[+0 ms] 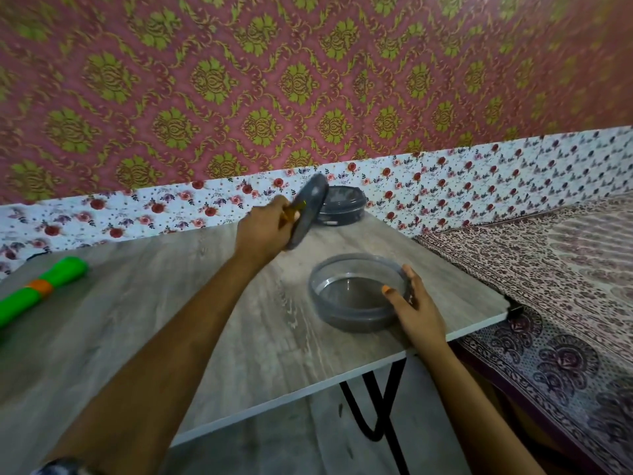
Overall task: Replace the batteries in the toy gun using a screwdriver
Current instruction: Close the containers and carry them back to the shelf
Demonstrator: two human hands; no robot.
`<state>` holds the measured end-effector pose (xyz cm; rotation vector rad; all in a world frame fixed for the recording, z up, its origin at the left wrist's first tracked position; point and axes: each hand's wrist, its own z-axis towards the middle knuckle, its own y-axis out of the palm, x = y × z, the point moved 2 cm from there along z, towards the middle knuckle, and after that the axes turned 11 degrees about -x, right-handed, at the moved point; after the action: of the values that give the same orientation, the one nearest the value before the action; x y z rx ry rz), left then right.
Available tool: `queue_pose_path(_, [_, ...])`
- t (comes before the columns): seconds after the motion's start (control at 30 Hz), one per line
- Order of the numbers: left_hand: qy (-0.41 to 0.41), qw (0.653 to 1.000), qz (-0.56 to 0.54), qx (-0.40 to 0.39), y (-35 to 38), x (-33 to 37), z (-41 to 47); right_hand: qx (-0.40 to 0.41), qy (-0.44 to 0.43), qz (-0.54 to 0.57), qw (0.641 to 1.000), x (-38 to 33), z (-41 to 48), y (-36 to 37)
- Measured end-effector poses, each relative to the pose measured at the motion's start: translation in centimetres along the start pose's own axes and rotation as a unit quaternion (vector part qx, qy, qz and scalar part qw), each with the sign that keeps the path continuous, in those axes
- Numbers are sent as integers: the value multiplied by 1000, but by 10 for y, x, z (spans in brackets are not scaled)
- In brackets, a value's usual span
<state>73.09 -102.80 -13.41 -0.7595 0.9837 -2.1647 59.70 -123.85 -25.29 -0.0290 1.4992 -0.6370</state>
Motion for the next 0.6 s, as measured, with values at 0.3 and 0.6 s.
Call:
queue_pose_path(0.3, [-342, 700, -627, 10, -6, -5, -49, -16, 32, 13, 999, -10, -8, 0])
queue_pose_path(0.6, [-420, 706, -564, -89, 48, 2, -72, -51, 37, 84, 994, -21, -18, -3])
